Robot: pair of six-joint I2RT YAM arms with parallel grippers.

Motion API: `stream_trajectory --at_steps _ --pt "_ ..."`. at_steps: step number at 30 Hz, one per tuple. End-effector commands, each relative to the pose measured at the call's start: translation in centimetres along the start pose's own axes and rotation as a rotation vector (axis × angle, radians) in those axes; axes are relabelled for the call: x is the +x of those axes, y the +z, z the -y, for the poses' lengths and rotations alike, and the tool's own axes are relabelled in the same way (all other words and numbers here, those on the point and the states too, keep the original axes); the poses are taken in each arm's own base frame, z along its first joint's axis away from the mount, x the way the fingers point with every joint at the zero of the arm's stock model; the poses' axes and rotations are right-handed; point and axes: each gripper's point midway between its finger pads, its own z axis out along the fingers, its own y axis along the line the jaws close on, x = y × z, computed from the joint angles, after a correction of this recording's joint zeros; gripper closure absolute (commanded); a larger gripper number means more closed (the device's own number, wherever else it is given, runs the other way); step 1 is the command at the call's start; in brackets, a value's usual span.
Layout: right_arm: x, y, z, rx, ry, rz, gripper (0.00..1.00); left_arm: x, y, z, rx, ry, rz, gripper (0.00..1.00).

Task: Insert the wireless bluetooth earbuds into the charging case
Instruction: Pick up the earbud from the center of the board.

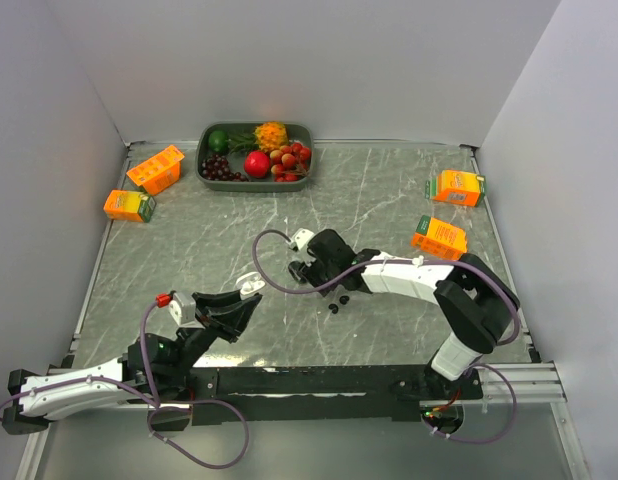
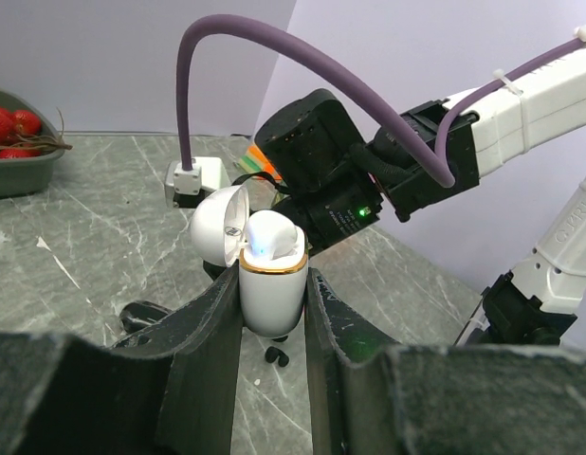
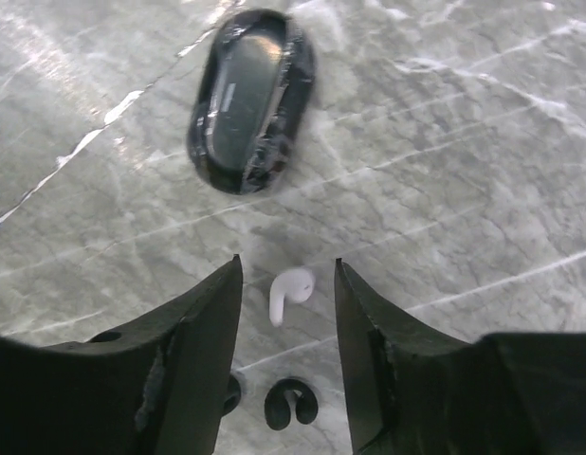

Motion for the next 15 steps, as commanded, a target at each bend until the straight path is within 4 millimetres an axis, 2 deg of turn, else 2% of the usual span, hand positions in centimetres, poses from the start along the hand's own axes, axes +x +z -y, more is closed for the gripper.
stream_trajectory --at_steps 1,2,5,6,7,8,9,11,12,15 --pt "-2.3 -2.0 2.1 0.111 0.086 0.088 0.47 -1.7 0.0 0.6 0.026 -0.04 0.058 0.99" --pt "-3.5 -3.2 2.6 0.14 0.117 0.141 0.47 -1.7 0.0 0.6 0.026 -0.04 0.058 0.99" --pt "-4.6 -6.0 5.2 0.303 0.308 0.213 0.47 -1.7 0.0 0.5 0.025 -0.043 0.061 0.99" --pt "-5.2 -7.0 6.1 0.361 0.426 0.247 0.47 -1.7 0.0 0.5 0.025 -0.044 0.061 0.99" --pt "-5.4 -7.8 6.4 0.375 0.487 0.259 0.46 -1.6 0.0 0.5 0.025 -0.044 0.059 0.99" --pt "-4.7 -8.2 6.4 0.38 0.536 0.229 0.45 -1.6 0.0 0.5 0.025 -0.044 0.061 0.99" --pt "-4.9 -8.6 6.9 0.374 0.642 0.235 0.39 -1.7 0.0 0.6 0.027 -0.045 0.062 0.99" --pt "-4.9 -8.2 5.4 0.256 0.693 0.195 0.24 -1.8 0.1 0.7 0.028 -0.043 0.06 0.99" --pt "-5.2 -8.1 4.8 0.225 0.659 0.188 0.21 -2.0 0.1 0.7 0.027 -0.044 0.063 0.99" --pt "-5.1 -7.7 2.8 0.171 0.559 0.106 0.23 -2.1 0.1 1.0 0.039 -0.048 0.059 0.99"
